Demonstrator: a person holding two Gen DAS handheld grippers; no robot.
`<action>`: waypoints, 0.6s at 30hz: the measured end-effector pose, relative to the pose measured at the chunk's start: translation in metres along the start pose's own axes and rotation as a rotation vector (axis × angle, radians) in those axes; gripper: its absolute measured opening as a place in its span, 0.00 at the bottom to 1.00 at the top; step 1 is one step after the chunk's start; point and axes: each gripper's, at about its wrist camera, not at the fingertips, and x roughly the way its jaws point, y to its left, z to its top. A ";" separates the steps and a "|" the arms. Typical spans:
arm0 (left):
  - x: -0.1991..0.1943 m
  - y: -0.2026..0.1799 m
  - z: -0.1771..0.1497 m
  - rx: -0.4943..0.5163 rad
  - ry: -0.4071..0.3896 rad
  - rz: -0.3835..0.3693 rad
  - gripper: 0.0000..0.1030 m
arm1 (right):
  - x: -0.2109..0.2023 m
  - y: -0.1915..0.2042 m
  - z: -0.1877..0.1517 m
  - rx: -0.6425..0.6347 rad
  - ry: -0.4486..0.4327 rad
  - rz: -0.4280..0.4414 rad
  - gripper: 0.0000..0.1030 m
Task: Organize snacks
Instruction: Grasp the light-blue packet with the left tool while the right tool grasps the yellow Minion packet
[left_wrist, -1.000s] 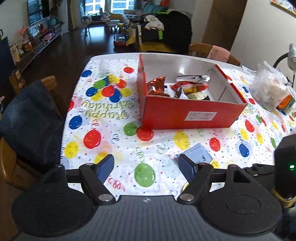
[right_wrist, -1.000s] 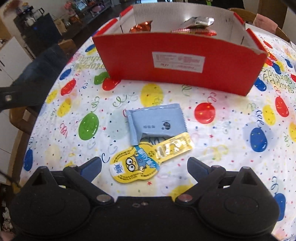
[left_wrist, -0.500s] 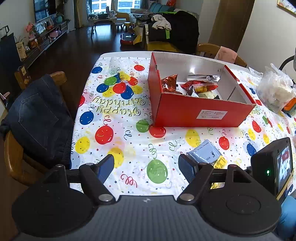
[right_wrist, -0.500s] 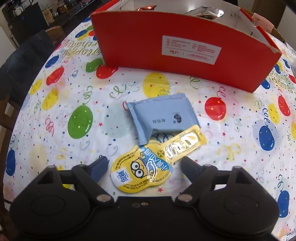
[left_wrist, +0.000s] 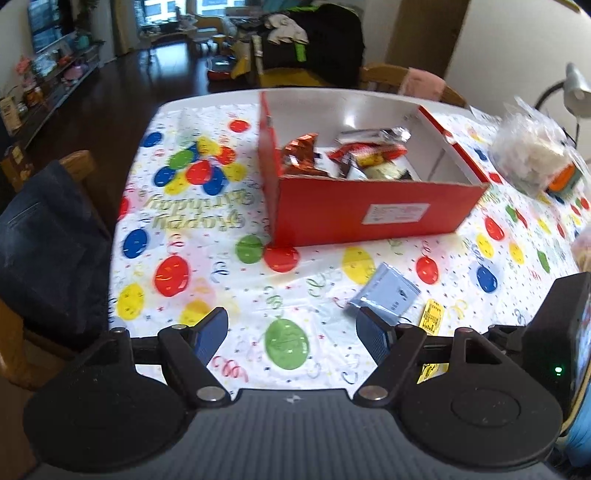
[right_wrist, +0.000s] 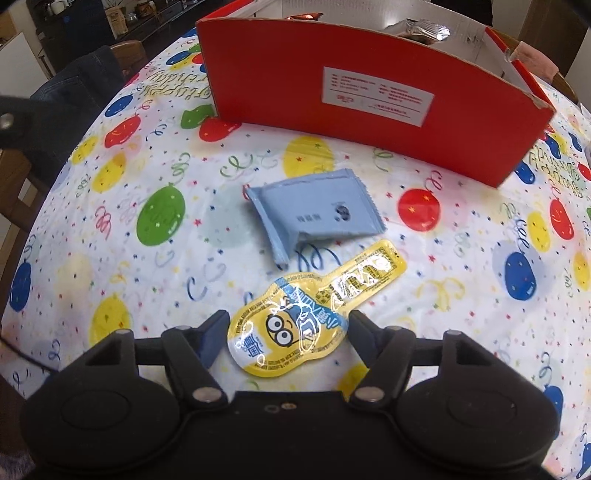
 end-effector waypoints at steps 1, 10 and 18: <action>0.004 -0.004 0.002 0.016 0.009 -0.009 0.74 | -0.003 -0.004 -0.002 0.002 -0.005 0.002 0.67; 0.043 -0.056 0.027 0.213 0.111 -0.118 0.74 | -0.032 -0.061 -0.013 0.091 -0.078 0.033 0.67; 0.092 -0.097 0.034 0.403 0.231 -0.162 0.74 | -0.039 -0.096 -0.022 0.172 -0.099 0.045 0.66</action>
